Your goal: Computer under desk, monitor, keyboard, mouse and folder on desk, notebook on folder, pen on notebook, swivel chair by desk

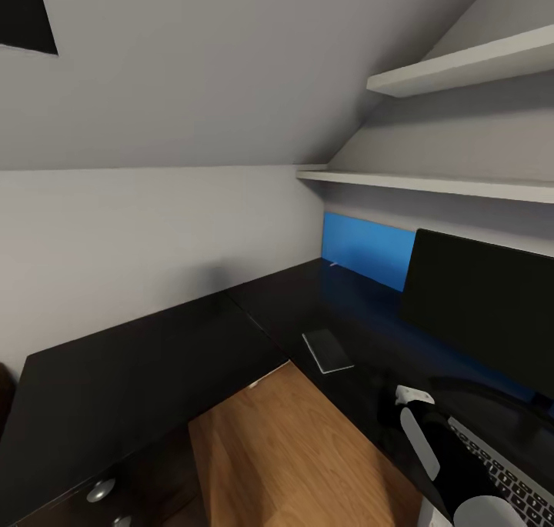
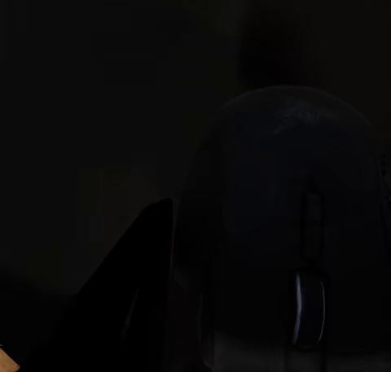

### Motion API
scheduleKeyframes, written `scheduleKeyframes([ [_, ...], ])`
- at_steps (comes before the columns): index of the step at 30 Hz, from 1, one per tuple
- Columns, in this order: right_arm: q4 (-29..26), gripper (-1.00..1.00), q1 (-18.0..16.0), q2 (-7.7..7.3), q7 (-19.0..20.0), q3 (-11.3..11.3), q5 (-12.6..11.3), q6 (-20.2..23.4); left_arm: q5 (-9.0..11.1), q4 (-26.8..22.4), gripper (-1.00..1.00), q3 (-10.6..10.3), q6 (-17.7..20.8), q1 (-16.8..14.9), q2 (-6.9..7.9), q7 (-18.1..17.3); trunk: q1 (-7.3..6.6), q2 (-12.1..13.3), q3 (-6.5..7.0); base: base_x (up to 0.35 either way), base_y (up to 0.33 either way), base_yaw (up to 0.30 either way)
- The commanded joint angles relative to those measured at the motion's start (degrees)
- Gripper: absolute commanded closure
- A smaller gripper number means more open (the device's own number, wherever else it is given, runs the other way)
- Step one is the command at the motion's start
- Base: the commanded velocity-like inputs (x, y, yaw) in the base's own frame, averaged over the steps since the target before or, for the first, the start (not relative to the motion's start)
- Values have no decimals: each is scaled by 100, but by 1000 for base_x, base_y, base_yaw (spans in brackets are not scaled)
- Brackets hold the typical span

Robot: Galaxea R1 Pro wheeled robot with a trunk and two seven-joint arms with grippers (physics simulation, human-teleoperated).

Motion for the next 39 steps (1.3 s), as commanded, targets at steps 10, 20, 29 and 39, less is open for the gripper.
scheduleKeyframes([
  [10,-8,100,-3,-2,-37,2,-70,13,48,5,-100,-11,-18,-5,0,-21,45,-86,-43,0,0,0],
  [20,-8,-100,-3,-1,-37,2,-70,13,55,6,-100,-15,-18,-5,0,-23,-65,115,47,0,0,0],
  [29,-27,-100,-3,-2,-37,2,-84,13,57,6,-100,-16,-18,-5,0,-23,-263,476,208,0,0,0],
  [39,-326,-100,-3,33,-49,3,-86,-51,57,6,-100,-13,-18,-3,0,-23,-483,877,388,0,0,5],
])
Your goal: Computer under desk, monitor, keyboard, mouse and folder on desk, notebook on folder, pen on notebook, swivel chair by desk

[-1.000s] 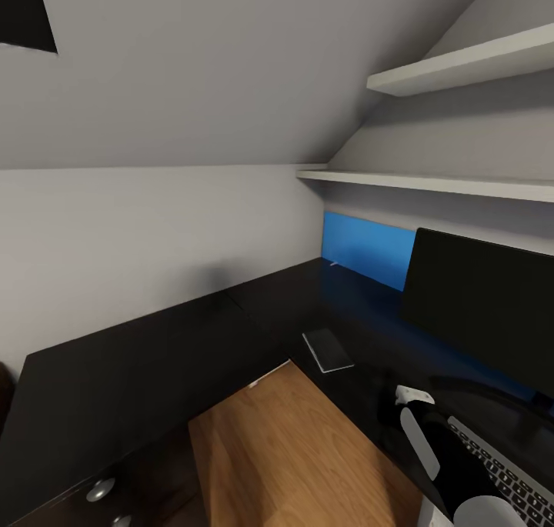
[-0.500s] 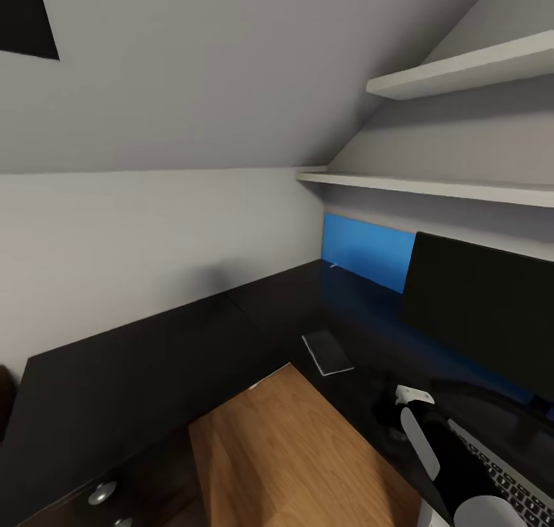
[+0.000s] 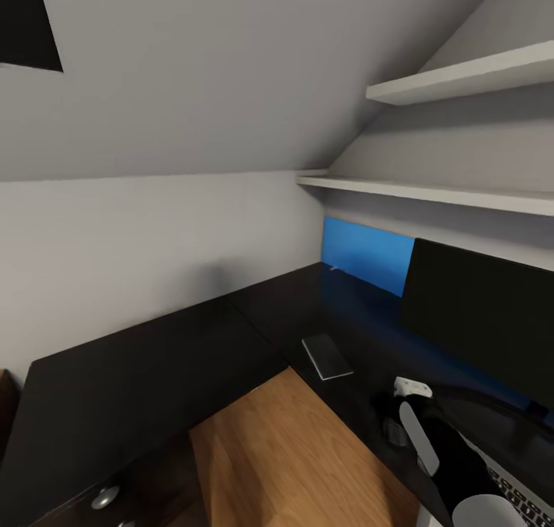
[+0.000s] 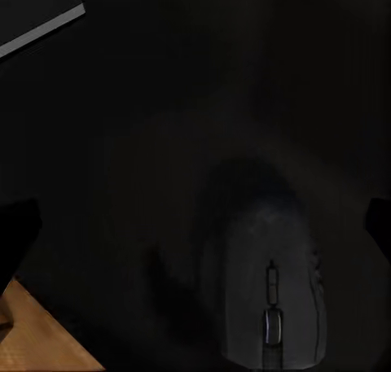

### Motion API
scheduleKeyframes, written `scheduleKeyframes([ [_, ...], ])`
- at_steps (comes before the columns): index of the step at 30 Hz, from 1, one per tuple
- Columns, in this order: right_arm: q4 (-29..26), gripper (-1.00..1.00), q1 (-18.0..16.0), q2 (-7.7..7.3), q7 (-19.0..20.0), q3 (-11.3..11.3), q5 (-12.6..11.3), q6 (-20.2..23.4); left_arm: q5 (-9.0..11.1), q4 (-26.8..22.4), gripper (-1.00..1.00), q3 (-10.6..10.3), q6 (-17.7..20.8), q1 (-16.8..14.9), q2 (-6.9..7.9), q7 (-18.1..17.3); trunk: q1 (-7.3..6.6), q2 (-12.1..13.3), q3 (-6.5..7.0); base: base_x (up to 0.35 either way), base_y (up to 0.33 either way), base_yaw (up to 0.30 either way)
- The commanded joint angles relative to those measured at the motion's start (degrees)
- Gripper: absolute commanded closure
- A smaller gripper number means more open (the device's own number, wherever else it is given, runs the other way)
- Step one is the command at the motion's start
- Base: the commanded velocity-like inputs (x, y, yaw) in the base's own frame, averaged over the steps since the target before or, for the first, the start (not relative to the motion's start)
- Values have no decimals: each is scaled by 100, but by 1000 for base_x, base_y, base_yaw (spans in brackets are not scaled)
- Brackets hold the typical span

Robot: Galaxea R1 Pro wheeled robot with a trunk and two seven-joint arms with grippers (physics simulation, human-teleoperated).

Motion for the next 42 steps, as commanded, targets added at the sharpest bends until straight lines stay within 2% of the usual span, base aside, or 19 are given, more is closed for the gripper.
scheduleKeyframes([
  [1,-36,-100,-3,1,-47,5,-61,13,49,6,-100,-11,-18,-5,-1,-23,-23,37,11,0,0,80],
  [14,-130,-100,-3,20,-55,39,-58,-165,41,8,-100,-18,-18,-6,-1,-23,-308,559,245,0,0,209],
  [20,-131,-100,-3,58,-34,38,-62,-248,40,9,-100,-18,-18,-7,-1,-23,-308,559,245,0,0,243],
  [25,-126,-100,-3,60,-7,41,-57,-549,37,13,-100,-18,-18,-7,-1,-23,-308,559,245,0,0,227],
  [32,-82,-100,-3,51,102,236,-21,-1034,31,14,-100,-18,-18,-6,-1,-23,-308,559,245,0,0,182],
  [38,147,-100,-3,10,116,271,-1,-1255,31,14,-100,-19,-18,-6,-1,-23,-308,559,245,116,0,36],
  [42,398,-100,-3,-5,154,284,39,-1771,31,14,-100,-19,-17,-7,-1,-23,-308,559,245,288,0,6],
])
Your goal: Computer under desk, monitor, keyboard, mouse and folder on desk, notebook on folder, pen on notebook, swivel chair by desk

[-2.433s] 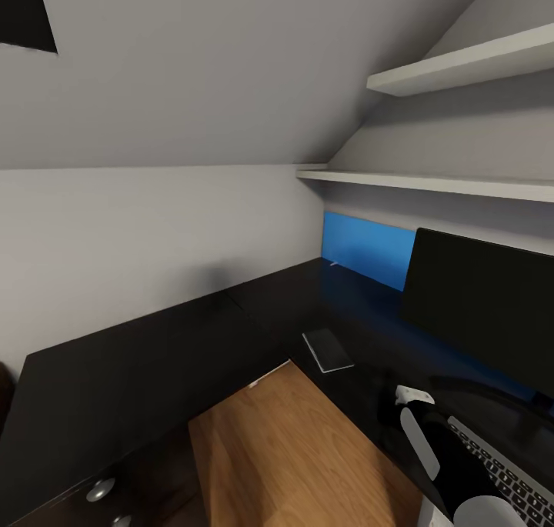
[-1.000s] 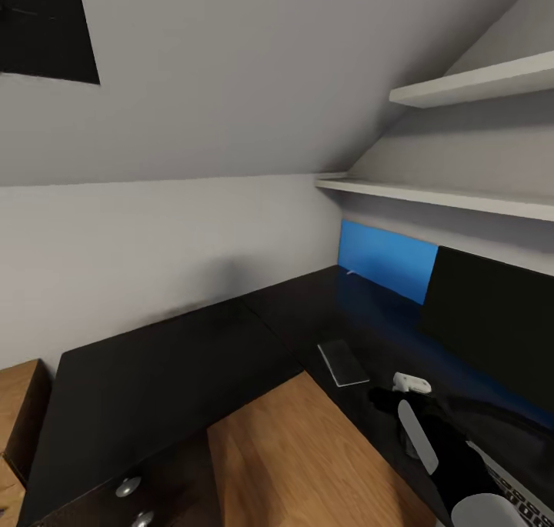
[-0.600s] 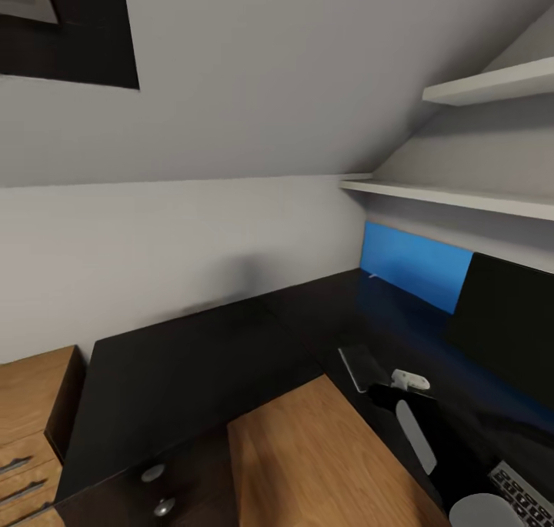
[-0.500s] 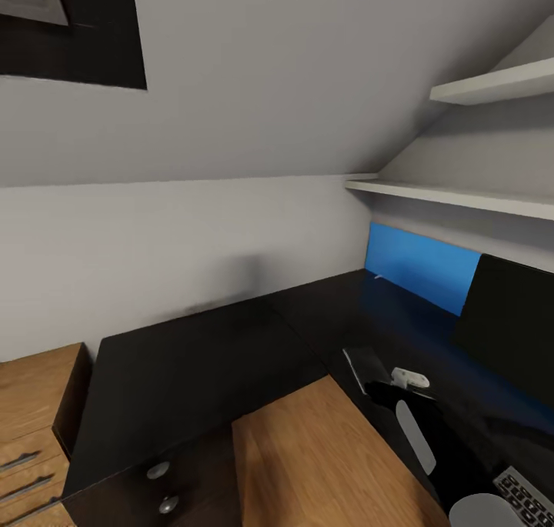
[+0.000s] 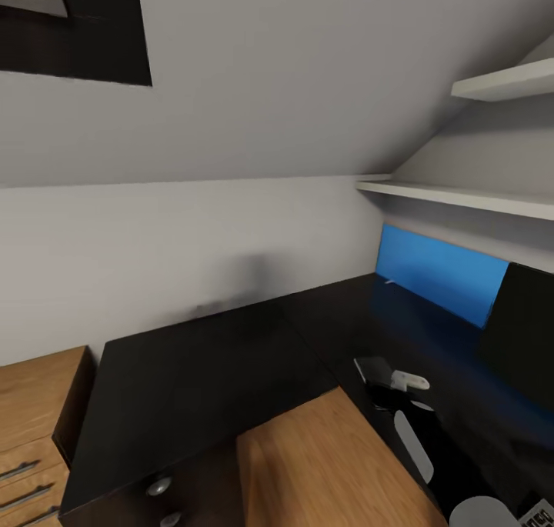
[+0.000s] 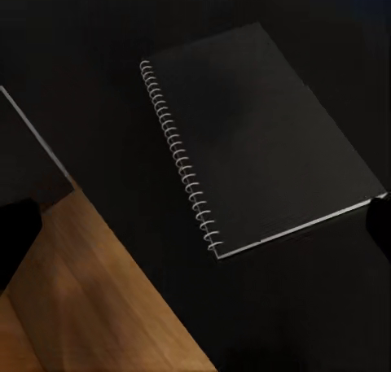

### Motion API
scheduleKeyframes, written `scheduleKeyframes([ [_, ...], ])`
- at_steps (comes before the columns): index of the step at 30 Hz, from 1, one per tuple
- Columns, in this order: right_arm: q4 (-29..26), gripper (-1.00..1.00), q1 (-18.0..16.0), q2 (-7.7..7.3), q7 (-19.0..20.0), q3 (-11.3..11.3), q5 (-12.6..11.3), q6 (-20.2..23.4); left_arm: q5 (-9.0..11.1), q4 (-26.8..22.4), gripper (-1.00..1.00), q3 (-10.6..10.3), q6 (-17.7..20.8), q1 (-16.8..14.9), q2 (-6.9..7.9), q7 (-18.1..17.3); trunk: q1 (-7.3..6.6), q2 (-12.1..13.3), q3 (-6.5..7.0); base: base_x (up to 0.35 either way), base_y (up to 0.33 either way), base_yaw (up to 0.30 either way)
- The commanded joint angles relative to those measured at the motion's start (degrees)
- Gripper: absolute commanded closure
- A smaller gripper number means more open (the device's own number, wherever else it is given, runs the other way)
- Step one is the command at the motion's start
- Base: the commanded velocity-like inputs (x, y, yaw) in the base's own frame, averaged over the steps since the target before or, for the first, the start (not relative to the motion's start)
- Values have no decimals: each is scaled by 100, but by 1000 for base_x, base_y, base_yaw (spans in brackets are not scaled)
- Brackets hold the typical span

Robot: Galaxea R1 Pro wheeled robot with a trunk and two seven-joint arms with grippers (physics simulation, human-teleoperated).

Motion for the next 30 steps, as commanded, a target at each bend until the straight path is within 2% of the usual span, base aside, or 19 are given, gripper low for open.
scheduleKeyframes([
  [1,27,-100,-3,-8,-36,31,1,-73,49,6,-100,-12,-16,-5,0,-23,4,-4,-7,320,0,2],
  [7,82,-100,-3,-10,-5,37,200,-214,49,6,-100,-12,-13,-3,0,-23,4,-4,-7,244,0,1],
  [18,96,-100,-3,-88,-10,21,202,-201,49,6,-100,-12,-17,-4,0,-23,4,-4,-7,23,-2,0],
  [30,186,-100,-3,-83,-12,31,202,-193,49,6,-100,-12,-12,-4,0,-23,4,-4,-7,27,-28,0],
])
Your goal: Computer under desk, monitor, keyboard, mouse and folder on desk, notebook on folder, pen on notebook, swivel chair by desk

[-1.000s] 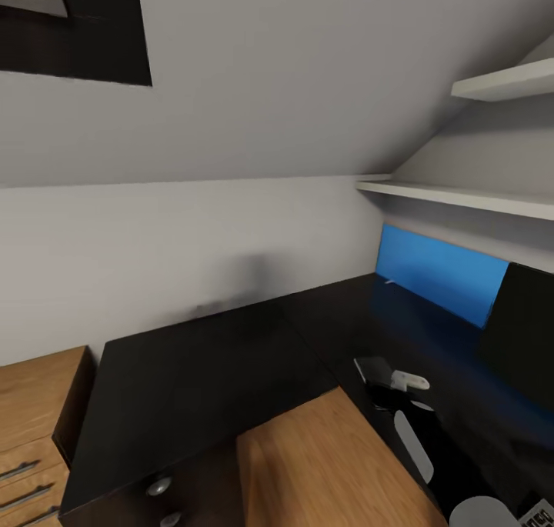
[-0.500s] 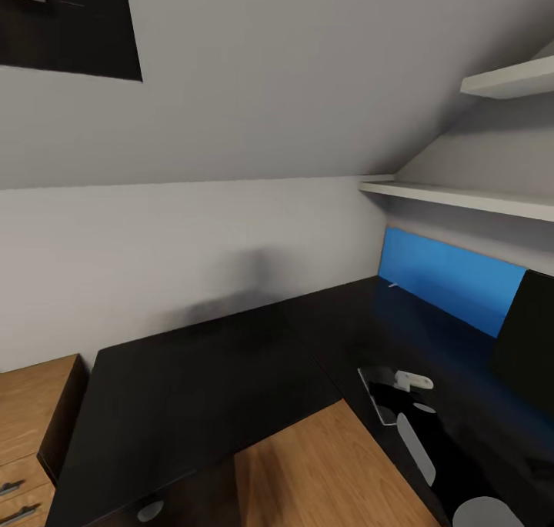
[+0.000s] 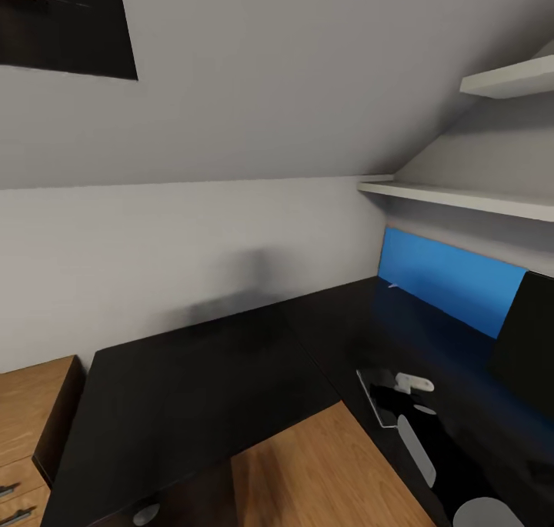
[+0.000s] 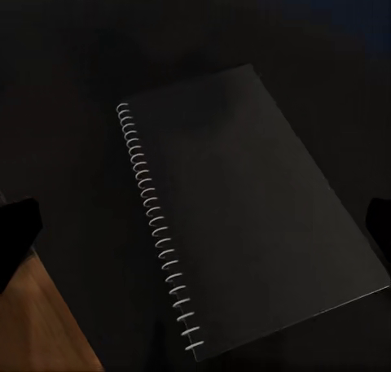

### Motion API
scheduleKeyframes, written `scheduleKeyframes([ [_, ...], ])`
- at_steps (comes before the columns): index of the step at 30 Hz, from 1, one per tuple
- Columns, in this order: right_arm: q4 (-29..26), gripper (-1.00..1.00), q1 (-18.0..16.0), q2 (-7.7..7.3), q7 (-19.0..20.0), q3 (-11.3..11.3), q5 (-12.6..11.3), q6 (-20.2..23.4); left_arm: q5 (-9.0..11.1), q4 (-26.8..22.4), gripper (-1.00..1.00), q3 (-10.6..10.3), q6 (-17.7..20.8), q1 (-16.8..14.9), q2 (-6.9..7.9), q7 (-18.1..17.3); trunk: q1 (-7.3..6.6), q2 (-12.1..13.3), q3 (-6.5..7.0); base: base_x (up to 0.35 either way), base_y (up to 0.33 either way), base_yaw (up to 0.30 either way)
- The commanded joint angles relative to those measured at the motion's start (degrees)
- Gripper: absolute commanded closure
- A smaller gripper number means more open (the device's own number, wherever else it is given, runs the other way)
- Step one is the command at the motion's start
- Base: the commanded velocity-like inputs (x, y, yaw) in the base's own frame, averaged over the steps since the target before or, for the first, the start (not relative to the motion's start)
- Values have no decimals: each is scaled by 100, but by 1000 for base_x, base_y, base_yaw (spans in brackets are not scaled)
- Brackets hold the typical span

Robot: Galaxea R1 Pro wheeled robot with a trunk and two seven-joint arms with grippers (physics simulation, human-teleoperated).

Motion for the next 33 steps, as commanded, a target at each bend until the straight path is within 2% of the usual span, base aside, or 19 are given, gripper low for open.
scheduleKeyframes([
  [1,3,-100,-3,-6,-48,28,-56,15,49,6,-100,-12,-18,-3,0,-23,0,-5,-7,-17,-1,0],
  [7,-13,-100,-3,36,-54,60,-54,-13,49,6,-100,-12,-18,-3,0,-23,0,-5,-7,-113,33,0],
  [11,-31,-100,-3,141,-65,65,-63,-25,49,6,-100,-12,-18,-5,0,-23,0,-5,-7,-167,51,55],
  [16,-30,-100,-3,269,-78,55,-44,-56,49,6,-100,-12,-18,-5,0,-23,0,-5,-7,-95,16,197],
  [26,11,-100,-3,402,-77,61,-35,-113,49,6,-100,-12,-18,-4,0,-23,0,-5,-7,-13,2,229],
  [29,22,-100,-3,499,-75,58,-27,-215,49,6,-100,-12,-18,-4,0,-23,0,-5,-7,-1,0,200],
  [33,149,-100,-3,545,-68,80,-19,-368,49,6,-100,-12,-21,-5,0,-23,0,-5,-7,0,0,214],
])
